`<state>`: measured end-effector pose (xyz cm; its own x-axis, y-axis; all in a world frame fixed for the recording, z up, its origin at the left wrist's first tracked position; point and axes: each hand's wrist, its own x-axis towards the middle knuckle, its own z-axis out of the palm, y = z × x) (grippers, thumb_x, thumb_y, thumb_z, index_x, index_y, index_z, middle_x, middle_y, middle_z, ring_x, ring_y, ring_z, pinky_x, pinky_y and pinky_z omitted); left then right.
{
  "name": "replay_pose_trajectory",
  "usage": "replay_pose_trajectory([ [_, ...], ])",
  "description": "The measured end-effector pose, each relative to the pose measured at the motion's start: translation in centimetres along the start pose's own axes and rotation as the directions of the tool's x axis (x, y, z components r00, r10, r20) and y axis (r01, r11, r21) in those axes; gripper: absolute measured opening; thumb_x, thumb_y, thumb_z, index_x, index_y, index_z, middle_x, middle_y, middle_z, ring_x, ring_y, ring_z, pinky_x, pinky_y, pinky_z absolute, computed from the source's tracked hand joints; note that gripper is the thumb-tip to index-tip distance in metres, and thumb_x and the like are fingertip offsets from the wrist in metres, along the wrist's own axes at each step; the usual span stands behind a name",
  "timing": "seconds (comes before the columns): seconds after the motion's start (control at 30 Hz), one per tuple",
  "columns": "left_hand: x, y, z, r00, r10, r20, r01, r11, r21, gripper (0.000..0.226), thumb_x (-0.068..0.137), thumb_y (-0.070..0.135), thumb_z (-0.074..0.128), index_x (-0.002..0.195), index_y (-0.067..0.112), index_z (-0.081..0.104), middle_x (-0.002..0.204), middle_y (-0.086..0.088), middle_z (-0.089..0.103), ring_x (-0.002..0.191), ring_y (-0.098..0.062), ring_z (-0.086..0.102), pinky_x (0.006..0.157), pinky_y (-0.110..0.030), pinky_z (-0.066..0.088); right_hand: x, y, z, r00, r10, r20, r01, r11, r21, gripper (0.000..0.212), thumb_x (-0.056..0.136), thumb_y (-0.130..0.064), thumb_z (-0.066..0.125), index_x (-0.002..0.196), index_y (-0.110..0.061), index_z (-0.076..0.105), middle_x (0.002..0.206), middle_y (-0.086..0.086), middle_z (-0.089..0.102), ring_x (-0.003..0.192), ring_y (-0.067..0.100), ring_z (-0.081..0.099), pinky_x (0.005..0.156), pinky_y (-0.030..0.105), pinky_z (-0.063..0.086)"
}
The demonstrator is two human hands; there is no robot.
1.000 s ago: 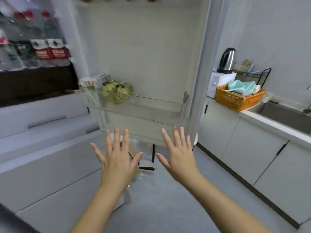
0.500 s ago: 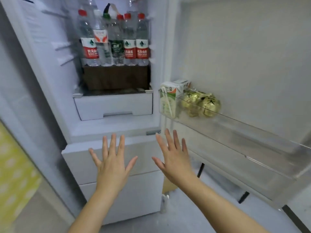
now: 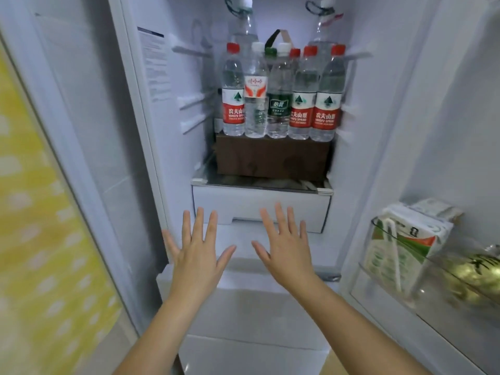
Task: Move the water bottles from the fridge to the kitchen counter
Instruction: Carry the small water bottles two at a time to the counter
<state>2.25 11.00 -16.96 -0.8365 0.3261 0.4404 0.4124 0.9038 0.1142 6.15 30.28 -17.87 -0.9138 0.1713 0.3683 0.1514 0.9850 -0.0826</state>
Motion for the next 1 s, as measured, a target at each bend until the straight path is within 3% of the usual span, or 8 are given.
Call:
replay_pose_trajectory([
  [0.1, 4.7, -0.3, 0.8, 0.999, 0.036, -0.039, -0.036, 0.999, -0.008, 0.081, 0.085, 0.070, 0.007, 0.150, 0.026, -0.010, 0.163, -0.005, -0.005, 0.147, -0.026, -0.020, 0.110, -0.061, -0.016, 4.2, -0.3, 0.1, 0.998, 0.034, -0.051, -0.033, 0.999, 0.020, 0.074, 0.098, -0.060, 0.031, 0.155, -0.033, -0.008, 0.164, 0.004, -0.015, 0.151, 0.032, -0.014, 0.119, 0.054, 0.003],
  [0.27, 12.9, -0.6, 2.1, 0.987, 0.118, -0.109, -0.126, 0.990, -0.068, 0.079, 0.091, 0.064, 0.029, 0.155, 0.021, 0.014, 0.163, -0.008, 0.008, 0.150, -0.030, -0.005, 0.111, -0.061, -0.013, 11.2, 0.2, -0.3, 0.984, 0.120, -0.132, -0.121, 0.993, 0.003, 0.074, 0.098, -0.058, 0.035, 0.156, -0.033, -0.004, 0.165, 0.004, -0.009, 0.151, 0.030, -0.011, 0.120, 0.055, 0.006],
  [0.4, 18.6, -0.8, 2.6, 0.983, 0.137, -0.122, -0.148, 0.985, -0.090, 0.079, 0.092, 0.063, 0.031, 0.155, 0.020, 0.013, 0.163, -0.008, 0.009, 0.150, -0.030, -0.005, 0.113, -0.062, -0.004, 16.3, 0.9, -1.0, 0.971, 0.159, -0.177, -0.162, 0.987, -0.007, 0.074, 0.098, -0.056, 0.037, 0.156, -0.032, -0.001, 0.165, 0.004, -0.006, 0.151, 0.028, -0.009, 0.119, 0.056, 0.007],
  [0.53, 23.3, -0.7, 2.3, 0.978, 0.141, -0.153, -0.175, 0.955, -0.238, 0.079, 0.094, 0.059, 0.037, 0.155, 0.017, 0.011, 0.163, -0.008, 0.007, 0.150, -0.028, -0.004, 0.118, -0.055, 0.001, 20.2, 1.6, -1.7, 0.962, 0.168, -0.217, -0.185, 0.981, -0.059, 0.072, 0.099, -0.053, 0.039, 0.157, -0.027, 0.004, 0.166, 0.004, 0.002, 0.152, 0.027, -0.003, 0.118, 0.058, 0.009],
  [0.67, 28.0, 0.0, 1.3, 0.985, 0.047, -0.167, -0.124, 0.867, -0.483, 0.084, 0.092, 0.051, 0.054, 0.154, 0.014, 0.011, 0.161, -0.009, 0.019, 0.148, -0.028, 0.014, 0.120, -0.049, 0.016, 21.5, 2.0, -1.5, 0.963, 0.195, -0.185, -0.214, 0.973, -0.090, 0.072, 0.099, -0.049, 0.041, 0.157, -0.025, 0.005, 0.166, 0.002, 0.003, 0.152, 0.025, -0.004, 0.120, 0.056, 0.008],
  [0.8, 32.0, 1.2, 0.2, 0.997, -0.032, -0.063, -0.022, 0.702, -0.712, 0.088, 0.083, 0.045, 0.070, 0.149, 0.015, 0.021, 0.146, -0.010, 0.043, 0.131, -0.033, 0.044, 0.107, -0.054, 0.037, 21.2, 2.1, -1.6, 0.959, 0.187, -0.214, -0.210, 0.973, -0.092, 0.070, 0.099, -0.043, 0.044, 0.157, -0.022, 0.011, 0.166, 0.000, 0.007, 0.152, 0.022, 0.001, 0.120, 0.053, 0.011],
  [0.9, 33.8, 1.7, 0.0, 0.997, -0.077, 0.031, 0.070, 0.594, -0.802, 0.085, 0.079, 0.041, 0.076, 0.144, 0.013, 0.029, 0.137, -0.012, 0.052, 0.123, -0.035, 0.052, 0.100, -0.053, 0.044, 21.2, 2.3, -2.2, 0.962, 0.180, -0.203, -0.202, 0.975, -0.094, 0.069, 0.100, -0.043, 0.044, 0.157, -0.022, 0.011, 0.165, -0.002, 0.009, 0.152, 0.020, 0.004, 0.119, 0.053, 0.012],
  [1.0, 34.3, 1.3, 0.2, 0.993, -0.103, 0.056, 0.105, 0.562, -0.821, 0.071, 0.079, 0.040, 0.077, 0.132, 0.009, 0.043, 0.129, -0.013, 0.058, 0.116, -0.032, 0.057, 0.093, -0.044, 0.048, 21.2, 2.5, -2.6, 0.968, 0.172, -0.184, -0.190, 0.978, -0.086, 0.069, 0.100, -0.043, 0.044, 0.156, -0.022, 0.011, 0.165, -0.004, 0.009, 0.152, 0.019, 0.005, 0.119, 0.052, 0.012],
])
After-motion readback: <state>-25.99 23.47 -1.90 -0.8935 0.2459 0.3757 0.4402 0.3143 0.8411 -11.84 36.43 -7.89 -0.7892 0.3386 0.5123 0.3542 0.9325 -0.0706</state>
